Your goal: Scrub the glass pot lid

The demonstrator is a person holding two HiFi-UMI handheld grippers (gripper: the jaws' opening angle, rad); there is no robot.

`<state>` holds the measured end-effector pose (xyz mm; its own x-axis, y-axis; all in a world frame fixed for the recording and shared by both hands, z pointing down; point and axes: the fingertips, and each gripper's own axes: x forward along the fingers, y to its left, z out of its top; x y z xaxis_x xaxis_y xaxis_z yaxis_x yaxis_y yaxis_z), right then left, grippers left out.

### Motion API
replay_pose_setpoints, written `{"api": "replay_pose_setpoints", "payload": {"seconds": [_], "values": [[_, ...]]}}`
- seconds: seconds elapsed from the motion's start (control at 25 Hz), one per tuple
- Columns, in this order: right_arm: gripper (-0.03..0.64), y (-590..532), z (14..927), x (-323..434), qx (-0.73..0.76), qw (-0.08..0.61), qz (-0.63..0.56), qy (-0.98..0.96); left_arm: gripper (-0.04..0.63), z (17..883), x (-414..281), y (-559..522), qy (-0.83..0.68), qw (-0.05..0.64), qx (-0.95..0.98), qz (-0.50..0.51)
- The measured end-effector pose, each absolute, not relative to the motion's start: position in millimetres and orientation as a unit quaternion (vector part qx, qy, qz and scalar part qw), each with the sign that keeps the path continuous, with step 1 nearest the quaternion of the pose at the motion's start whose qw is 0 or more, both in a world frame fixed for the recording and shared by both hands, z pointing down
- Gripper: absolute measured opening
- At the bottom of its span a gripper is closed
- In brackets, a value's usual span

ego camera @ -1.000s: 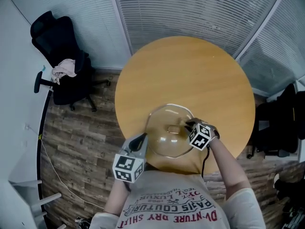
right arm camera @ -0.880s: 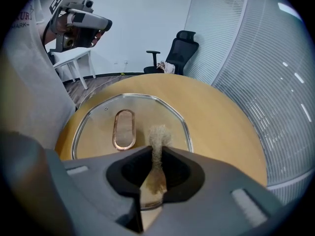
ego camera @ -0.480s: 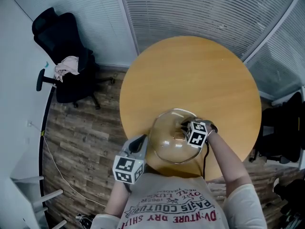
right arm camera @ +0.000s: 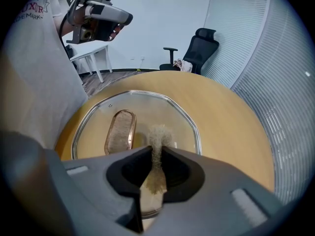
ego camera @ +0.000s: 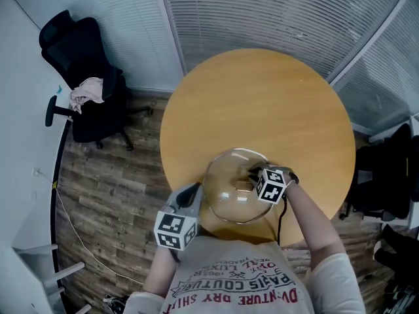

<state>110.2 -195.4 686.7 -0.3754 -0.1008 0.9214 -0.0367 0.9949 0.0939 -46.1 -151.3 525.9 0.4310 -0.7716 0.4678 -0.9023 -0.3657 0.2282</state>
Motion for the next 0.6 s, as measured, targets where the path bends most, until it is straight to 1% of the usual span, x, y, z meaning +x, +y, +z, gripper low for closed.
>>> {"api": "replay_pose_setpoints", "payload": {"seconds": [0.24, 0.6], "values": [[0.058, -191, 688, 126, 0.082, 0.552, -0.02, -0.83, 0.008, 521, -44, -151, -0.508, 0.223, 0.82, 0.139], [0.058, -170, 690, 151, 0.144, 0.564, 0.006, -0.813, 0.008, 512, -34, -144, -0.492, 0.214, 0.833, 0.133]]}}
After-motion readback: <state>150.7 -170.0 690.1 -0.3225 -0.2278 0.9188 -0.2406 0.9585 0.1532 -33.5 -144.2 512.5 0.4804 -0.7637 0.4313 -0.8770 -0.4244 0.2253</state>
